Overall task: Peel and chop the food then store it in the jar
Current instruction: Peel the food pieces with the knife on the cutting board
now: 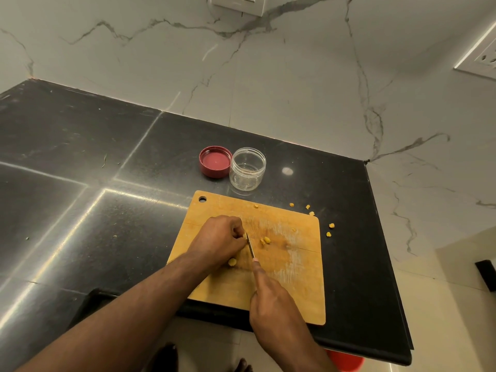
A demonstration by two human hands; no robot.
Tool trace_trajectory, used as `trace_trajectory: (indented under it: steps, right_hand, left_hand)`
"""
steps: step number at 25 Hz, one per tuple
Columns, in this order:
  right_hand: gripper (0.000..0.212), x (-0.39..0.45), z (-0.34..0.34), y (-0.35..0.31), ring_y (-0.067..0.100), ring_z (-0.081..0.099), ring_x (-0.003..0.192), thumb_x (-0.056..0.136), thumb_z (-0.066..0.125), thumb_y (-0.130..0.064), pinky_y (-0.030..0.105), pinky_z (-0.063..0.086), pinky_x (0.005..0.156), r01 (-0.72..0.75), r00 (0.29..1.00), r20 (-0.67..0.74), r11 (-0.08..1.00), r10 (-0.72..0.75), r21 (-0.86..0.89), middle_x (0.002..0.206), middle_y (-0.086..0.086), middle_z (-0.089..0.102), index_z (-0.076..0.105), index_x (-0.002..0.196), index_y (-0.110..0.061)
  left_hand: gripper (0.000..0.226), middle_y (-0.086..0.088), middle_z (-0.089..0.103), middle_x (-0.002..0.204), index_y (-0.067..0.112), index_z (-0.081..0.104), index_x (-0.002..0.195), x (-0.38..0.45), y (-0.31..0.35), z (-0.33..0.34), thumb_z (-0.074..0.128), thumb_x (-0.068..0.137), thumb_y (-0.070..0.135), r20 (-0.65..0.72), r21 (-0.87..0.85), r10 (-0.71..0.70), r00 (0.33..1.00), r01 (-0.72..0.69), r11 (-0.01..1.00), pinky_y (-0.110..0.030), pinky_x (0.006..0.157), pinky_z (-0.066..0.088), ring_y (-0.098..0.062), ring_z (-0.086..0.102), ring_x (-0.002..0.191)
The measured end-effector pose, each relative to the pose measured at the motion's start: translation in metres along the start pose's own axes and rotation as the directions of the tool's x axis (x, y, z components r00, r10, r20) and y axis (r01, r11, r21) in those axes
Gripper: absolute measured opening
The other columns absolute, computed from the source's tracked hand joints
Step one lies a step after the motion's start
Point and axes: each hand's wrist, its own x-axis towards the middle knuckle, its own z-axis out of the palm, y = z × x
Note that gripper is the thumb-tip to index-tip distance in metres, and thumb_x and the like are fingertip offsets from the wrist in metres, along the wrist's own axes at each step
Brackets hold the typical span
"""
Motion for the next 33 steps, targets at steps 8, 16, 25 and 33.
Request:
trace_trajectory:
  steps: [8,16,25,33]
  right_hand:
    - [0.052,-0.023,-0.013,0.01,0.001,0.056,0.086,0.104,0.038,-0.026,0.017,0.044,0.076,-0.072,0.997,-0.023,0.976,0.078,0.207,0.123,-0.016,0.058,0.025,0.15,-0.045]
    - [0.05,-0.016,-0.023,0.001,0.003,0.055,0.074,0.105,0.037,-0.027,0.017,0.039,0.06,-0.056,0.998,-0.014,0.973,0.061,0.226,0.103,-0.009,0.062,0.023,0.15,-0.044]
    - [0.053,0.004,-0.01,-0.007,0.0,0.043,0.119,0.105,0.032,-0.028,0.016,0.037,0.097,0.057,0.998,-0.042,0.997,-0.054,0.058,0.142,-0.011,0.045,0.017,0.156,-0.034]
    - [0.053,0.017,-0.013,-0.005,0.009,0.046,0.116,0.105,0.03,-0.025,0.024,0.04,0.096,0.085,0.996,-0.002,0.996,-0.085,-0.009,0.138,-0.005,0.048,0.015,0.156,-0.033]
  left_hand:
    - [0.016,0.011,0.065,0.1,0.026,0.069,0.104,-0.003,-0.005,-0.001,0.073,0.089,0.022,0.05,-0.049,-0.013,0.999,0.015,0.999,-0.014,0.069,0.047,-0.004,0.059,0.086]
    - [0.017,0.013,0.066,0.097,0.027,0.067,0.103,-0.004,-0.005,-0.002,0.074,0.089,0.021,0.072,-0.092,-0.046,0.996,0.053,0.994,-0.02,0.076,0.055,-0.004,0.061,0.088]
    - [0.008,0.012,0.065,0.088,0.025,0.071,0.093,-0.004,-0.002,-0.001,0.071,0.09,0.018,0.037,-0.049,-0.027,0.999,0.028,0.998,-0.016,0.06,0.04,-0.004,0.058,0.078]
    - [0.005,0.007,0.066,0.085,0.023,0.07,0.088,-0.002,-0.003,-0.002,0.069,0.09,0.018,0.037,0.0,0.006,0.999,-0.006,1.0,-0.017,0.059,0.041,-0.008,0.058,0.077]
